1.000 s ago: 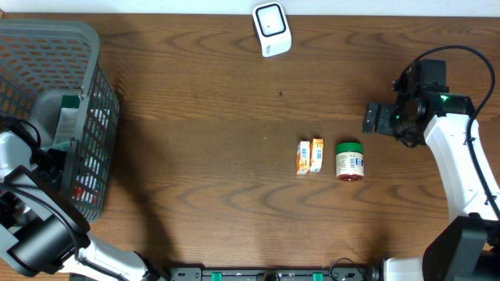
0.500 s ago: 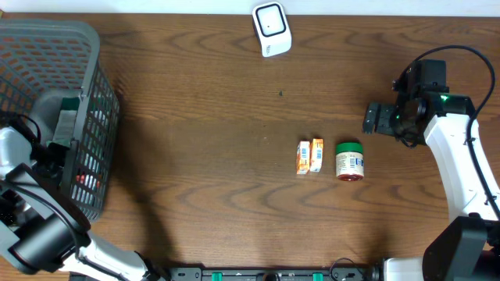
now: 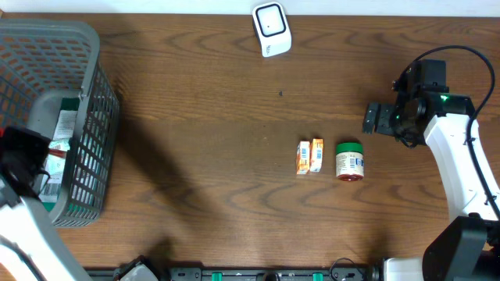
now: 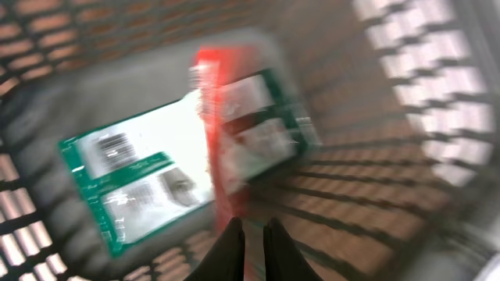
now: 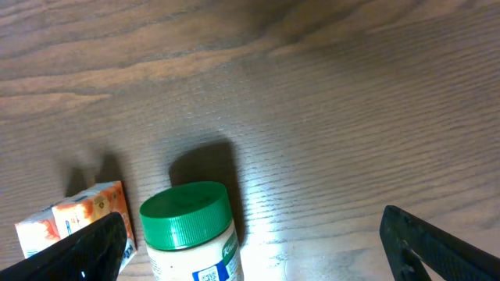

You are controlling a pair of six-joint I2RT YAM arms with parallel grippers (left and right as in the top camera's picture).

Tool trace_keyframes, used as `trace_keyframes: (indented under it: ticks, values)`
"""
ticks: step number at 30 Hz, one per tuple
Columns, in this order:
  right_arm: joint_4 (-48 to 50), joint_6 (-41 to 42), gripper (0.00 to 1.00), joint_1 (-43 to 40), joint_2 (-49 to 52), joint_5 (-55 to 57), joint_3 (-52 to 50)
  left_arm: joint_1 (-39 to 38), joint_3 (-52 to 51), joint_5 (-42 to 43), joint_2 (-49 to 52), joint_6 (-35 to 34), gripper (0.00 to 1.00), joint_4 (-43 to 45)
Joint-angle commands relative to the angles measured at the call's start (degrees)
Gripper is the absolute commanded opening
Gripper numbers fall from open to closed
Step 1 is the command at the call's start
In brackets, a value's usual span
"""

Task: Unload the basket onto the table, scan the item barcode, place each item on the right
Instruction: 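Lower the left gripper onto the red sachet and pale green pack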

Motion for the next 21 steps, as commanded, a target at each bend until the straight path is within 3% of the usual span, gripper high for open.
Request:
trace_keyframes:
  ticks: [1,9,11,15,19,21]
  values:
    - [-0.04,-0.22,0.99,-0.09,-0.96,0.33,0.79,-4.33,7.08,2.84,-4.50,3.50,0.09,-3.28]
    - [-0.04,-0.22,0.99,-0.11,-0.96,0.33,0.79,-17.42,21.46,-13.51,-1.84,3.43,0.12,-11.06]
    - [-0.04,-0.22,0.99,-0.09,-0.96,0.33,0.79,-17.92,21.42,-17.49,-0.70,3.32,0.25,-11.65]
    - [-0.04,-0.22,0.99,-0.09,-0.96,0.33,0.79,-17.33,21.33,-19.41,4.50,3.32,0.68,-15.45]
    - [-0.04,-0.22,0.99,-0.11,-0.96,0.33,0.79,-15.63,21.27,-19.41,13.73,3.32,0.91,-19.02]
    - [-0.04,-0.22,0.99,-0.09,-0.96,0.33,0.79,-14.14,21.27,-19.32,19.87,3.32,0.92,-19.96]
